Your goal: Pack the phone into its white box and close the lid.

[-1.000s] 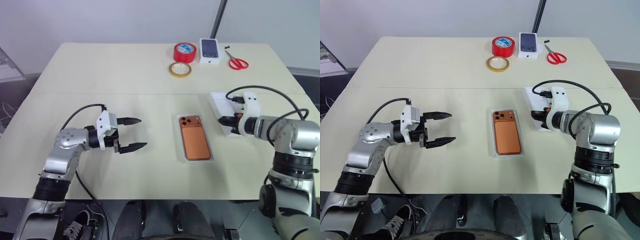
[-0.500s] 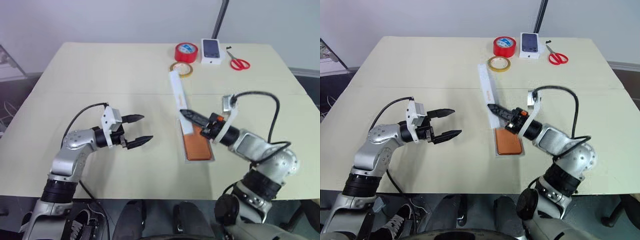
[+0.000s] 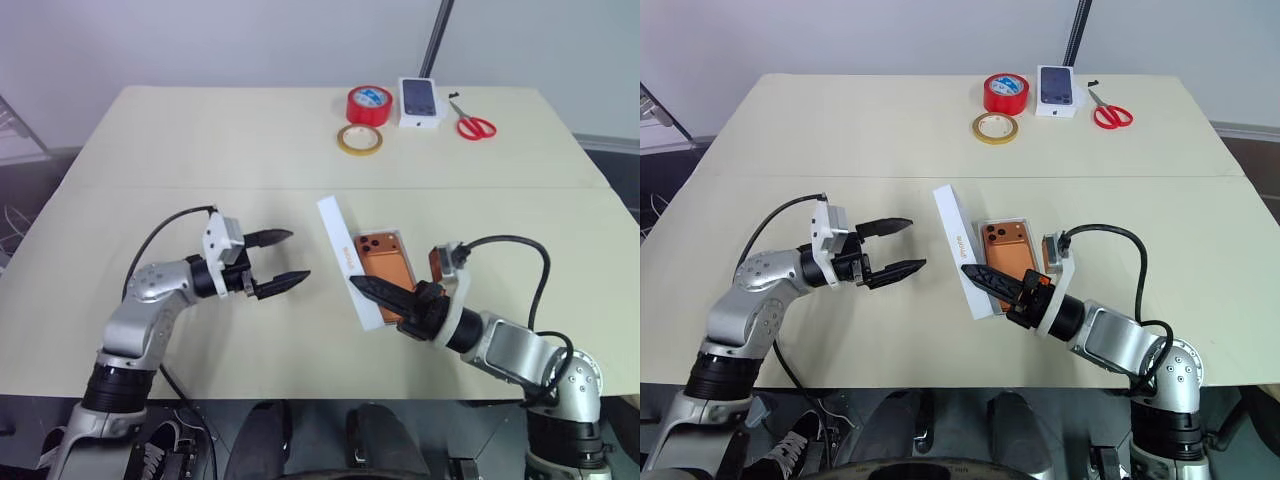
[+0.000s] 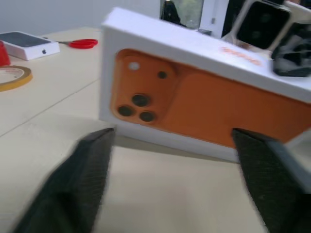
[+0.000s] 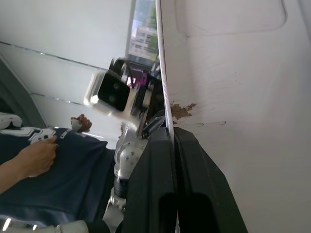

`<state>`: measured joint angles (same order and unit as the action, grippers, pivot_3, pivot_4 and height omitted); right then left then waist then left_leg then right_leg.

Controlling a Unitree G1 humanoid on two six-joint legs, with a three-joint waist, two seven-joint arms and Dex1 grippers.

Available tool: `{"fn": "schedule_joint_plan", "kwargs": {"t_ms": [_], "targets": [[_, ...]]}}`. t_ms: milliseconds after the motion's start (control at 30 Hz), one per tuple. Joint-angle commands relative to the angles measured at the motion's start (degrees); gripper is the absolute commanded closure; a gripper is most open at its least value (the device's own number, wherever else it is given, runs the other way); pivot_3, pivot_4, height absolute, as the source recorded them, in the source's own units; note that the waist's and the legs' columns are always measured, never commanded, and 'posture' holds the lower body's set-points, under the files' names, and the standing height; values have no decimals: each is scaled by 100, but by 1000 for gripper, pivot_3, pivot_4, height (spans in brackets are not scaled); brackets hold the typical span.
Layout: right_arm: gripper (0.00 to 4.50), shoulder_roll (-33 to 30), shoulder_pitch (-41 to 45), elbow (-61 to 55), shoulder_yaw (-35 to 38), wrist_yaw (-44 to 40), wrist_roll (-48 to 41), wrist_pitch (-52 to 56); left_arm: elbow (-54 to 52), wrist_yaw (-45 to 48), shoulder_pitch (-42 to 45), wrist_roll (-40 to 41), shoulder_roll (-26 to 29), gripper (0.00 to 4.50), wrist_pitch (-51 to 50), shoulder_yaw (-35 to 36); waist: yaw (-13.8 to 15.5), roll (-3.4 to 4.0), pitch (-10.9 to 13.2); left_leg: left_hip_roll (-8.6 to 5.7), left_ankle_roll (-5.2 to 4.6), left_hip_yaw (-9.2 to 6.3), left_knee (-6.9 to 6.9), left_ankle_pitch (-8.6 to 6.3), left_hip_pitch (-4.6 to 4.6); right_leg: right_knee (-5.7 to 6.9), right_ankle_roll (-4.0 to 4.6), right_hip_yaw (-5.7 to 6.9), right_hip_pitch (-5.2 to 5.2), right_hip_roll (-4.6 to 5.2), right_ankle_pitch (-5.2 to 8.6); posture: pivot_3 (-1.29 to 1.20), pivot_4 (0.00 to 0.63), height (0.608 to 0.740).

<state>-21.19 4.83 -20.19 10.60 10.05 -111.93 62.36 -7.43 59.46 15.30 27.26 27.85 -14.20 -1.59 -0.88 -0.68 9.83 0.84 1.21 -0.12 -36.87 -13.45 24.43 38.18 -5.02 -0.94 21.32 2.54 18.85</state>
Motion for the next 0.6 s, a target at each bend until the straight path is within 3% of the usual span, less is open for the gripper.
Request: {"fn": "schedule_joint_plan", "kwargs": {"t_ms": [33, 167, 300, 500, 600], "targets": [[4500, 111, -7, -34, -270, 216, -107, -354, -244, -119, -75, -85, -121, 2398, 98, -163, 16, 0, 0, 0, 0, -1, -1, 0, -1, 0, 0, 0, -1, 0, 0, 0, 150, 740], [4500, 466, 246, -312, -353, 363, -107, -712, -276, -294, -25, -1, -291, 4432, 21, -131, 6, 0, 1, 0, 0, 0, -5, 0, 2, 1, 0, -2, 2, 2, 0, 0, 150, 740], [4500, 618, 305, -233, -332, 606, -107, -833, -103, -390, 100, -178, -367, 4432, 198, -164, 15, 0, 1, 1, 0, -1, -3, 0, 2, 2, 0, 0, 3, 1, 0, 0, 150, 740], [4500, -23, -68, 145, -329, 607, -107, -575, -18, -494, -42, -356, -594, 4432, 305, -407, 15, 0, 0, -3, -2, 3, -4, -1, 4, -4, 0, -1, -1, 8, 0, 0, 150, 740], [4500, 83, 83, 203, -242, 665, -107, -704, 190, -638, -42, -532, -858, 4432, 385, -640, 10, 1, -1, 1, -2, 2, -5, -1, -1, -1, 1, -2, -2, 4, 0, 0, 150, 740]]}}
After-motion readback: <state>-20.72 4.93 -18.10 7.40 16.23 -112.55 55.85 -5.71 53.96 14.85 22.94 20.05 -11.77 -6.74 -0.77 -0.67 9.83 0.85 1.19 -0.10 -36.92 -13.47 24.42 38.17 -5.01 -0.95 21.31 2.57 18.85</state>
